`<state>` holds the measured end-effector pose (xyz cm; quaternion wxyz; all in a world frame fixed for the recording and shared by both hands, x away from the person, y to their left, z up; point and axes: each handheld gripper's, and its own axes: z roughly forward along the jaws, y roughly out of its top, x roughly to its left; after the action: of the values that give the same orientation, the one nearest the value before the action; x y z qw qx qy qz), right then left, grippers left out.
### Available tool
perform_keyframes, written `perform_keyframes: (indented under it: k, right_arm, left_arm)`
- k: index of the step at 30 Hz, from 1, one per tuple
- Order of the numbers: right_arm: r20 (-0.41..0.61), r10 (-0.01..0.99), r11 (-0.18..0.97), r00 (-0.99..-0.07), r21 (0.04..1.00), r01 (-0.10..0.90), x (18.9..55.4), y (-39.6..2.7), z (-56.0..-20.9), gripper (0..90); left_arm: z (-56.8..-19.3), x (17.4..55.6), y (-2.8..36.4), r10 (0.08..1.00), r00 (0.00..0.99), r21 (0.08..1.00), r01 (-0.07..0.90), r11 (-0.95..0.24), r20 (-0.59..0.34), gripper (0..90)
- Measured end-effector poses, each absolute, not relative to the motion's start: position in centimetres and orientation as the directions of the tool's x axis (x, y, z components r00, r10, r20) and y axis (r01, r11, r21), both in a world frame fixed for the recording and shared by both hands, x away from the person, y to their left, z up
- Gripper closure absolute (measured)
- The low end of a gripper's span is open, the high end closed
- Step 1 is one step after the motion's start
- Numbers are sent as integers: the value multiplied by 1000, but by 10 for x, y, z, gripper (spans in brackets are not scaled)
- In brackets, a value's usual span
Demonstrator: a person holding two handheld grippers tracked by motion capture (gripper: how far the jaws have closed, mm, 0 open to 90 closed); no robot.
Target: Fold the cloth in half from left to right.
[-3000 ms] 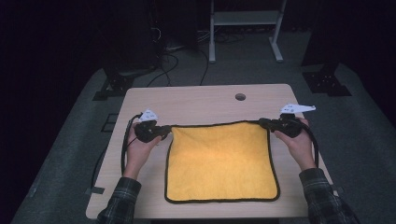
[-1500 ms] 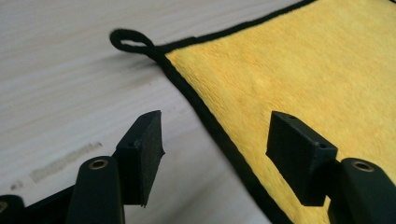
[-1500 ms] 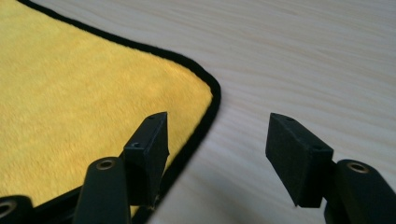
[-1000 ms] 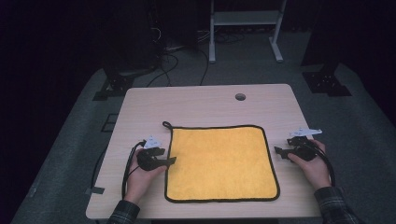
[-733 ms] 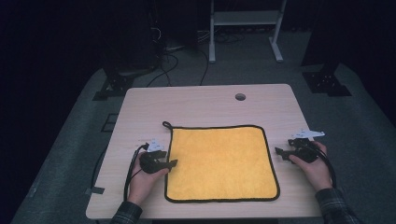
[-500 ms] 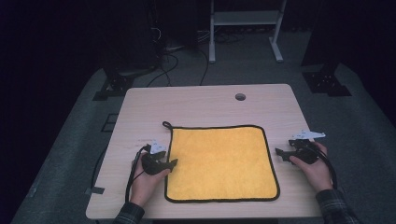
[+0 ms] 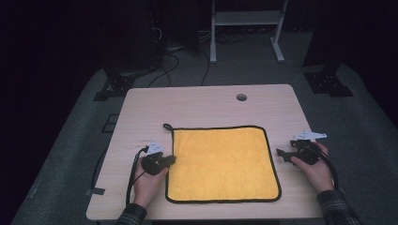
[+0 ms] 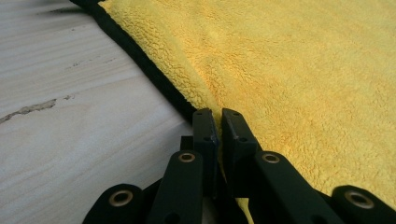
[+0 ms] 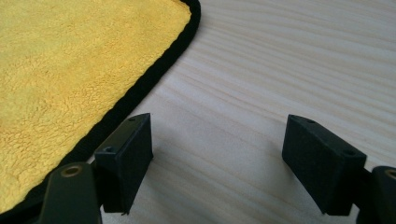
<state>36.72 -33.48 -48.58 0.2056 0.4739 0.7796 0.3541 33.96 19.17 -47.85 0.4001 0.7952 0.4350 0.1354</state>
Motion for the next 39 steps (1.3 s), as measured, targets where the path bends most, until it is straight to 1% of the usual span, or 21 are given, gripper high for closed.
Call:
perform_keyframes:
  k: [3, 4, 5, 6, 7, 9, 11, 13, 25, 39]
  right_arm:
    - [15, 885, 300, -466, 747, 594, 367, -335, -486, 231]
    - [15, 885, 300, -466, 747, 594, 367, -335, -486, 230]
    - [15, 885, 300, -466, 747, 594, 367, -335, -486, 230]
    - [15, 884, 300, -466, 747, 593, 367, -335, -486, 230]
    - [15, 884, 300, -466, 747, 593, 367, -335, -486, 230]
    - [15, 884, 300, -466, 747, 593, 367, -335, -486, 230]
    - [15, 885, 300, -466, 747, 594, 367, -335, -486, 230]
    - [15, 885, 300, -466, 747, 594, 367, -335, -486, 230]
    - [15, 883, 302, -468, 747, 593, 367, -335, -486, 226]
    - [15, 884, 301, -468, 747, 593, 367, -335, -486, 226]
  left_arm:
    - [-478, 341, 193, 799, 582, 756, 590, -285, -152, 853]
    - [-476, 342, 196, 790, 583, 765, 591, -255, -187, 854]
    - [-476, 342, 196, 790, 583, 765, 591, -255, -187, 855]
    - [-472, 343, 198, 779, 589, 771, 592, -234, -216, 855]
    - [-472, 343, 198, 779, 589, 771, 592, -234, -216, 855]
    - [-465, 344, 194, 754, 616, 787, 572, -230, -228, 855]
    - [-463, 345, 192, 748, 623, 793, 566, -227, -231, 855]
    - [-456, 348, 184, 715, 647, 806, 555, -205, -264, 855]
    - [-444, 360, 141, 623, 735, 835, 500, -228, -270, 854]
    - [-435, 369, 90, 542, 786, 845, 480, -235, -296, 855]
